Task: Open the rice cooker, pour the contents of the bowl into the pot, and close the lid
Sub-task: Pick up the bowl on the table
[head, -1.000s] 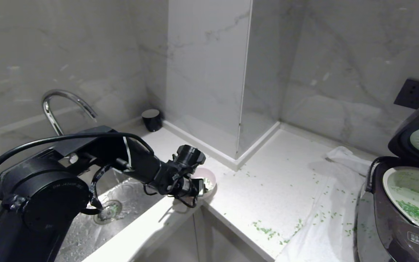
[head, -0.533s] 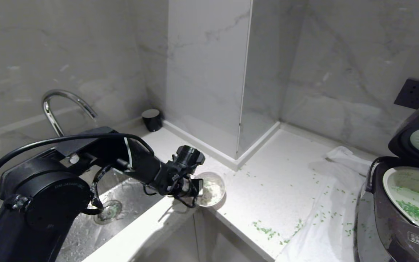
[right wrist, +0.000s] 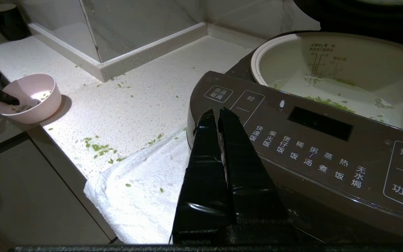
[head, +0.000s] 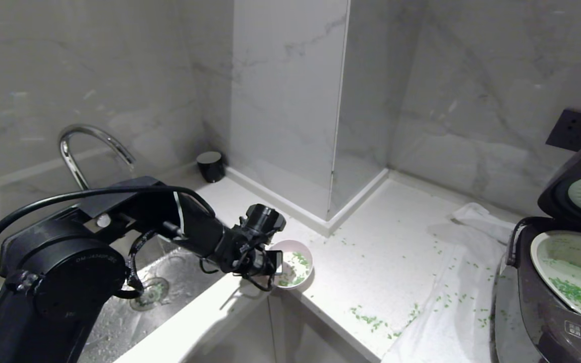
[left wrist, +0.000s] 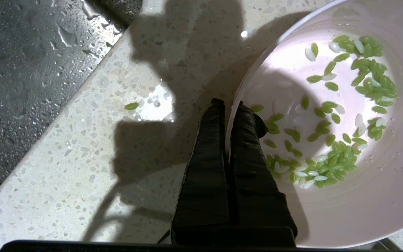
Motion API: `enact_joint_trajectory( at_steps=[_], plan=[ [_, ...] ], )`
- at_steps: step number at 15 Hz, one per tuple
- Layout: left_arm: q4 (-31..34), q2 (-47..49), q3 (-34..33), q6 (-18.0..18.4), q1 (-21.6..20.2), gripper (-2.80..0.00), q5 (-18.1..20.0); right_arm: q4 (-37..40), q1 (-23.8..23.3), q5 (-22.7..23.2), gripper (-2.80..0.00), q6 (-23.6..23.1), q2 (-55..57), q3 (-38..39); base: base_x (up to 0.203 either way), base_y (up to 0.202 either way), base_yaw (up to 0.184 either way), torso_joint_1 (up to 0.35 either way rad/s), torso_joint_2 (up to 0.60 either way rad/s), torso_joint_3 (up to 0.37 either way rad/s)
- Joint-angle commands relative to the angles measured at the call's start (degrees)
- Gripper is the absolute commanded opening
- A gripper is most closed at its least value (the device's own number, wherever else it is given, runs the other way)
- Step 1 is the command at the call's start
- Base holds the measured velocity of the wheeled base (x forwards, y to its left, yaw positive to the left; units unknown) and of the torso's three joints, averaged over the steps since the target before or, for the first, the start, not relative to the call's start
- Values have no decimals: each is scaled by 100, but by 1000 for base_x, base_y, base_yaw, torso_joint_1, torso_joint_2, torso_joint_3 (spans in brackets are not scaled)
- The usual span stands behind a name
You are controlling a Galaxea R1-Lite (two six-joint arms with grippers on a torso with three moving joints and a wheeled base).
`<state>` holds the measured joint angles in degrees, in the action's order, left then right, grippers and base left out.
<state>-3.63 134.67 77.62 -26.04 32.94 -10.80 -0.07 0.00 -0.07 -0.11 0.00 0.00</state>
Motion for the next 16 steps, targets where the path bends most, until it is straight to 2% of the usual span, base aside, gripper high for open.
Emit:
enact_joint_trajectory(
  at_steps=[1,7,11,13,16],
  plan=[
    [3,-32,-4,-12,-13,-280,-10,-1,0,-1,-280,2,0,0,0,0,0,0,0,0],
    [387,-399,28,11,-113,-280,34,-1,0,4,-280,2,0,0,0,0,0,0,0,0],
    [390,-427,52,8,-330,-280,50,-1,0,-1,-280,-6,0,0,0,0,0,0,0,0],
    [383,-347,71,-14,-458,-280,242,-1,0,7,-280,-6,0,0,0,0,0,0,0,0],
    [397,-266,212,-147,-703,-280,275,-1,0,-1,-280,2,0,0,0,0,0,0,0,0]
  ],
)
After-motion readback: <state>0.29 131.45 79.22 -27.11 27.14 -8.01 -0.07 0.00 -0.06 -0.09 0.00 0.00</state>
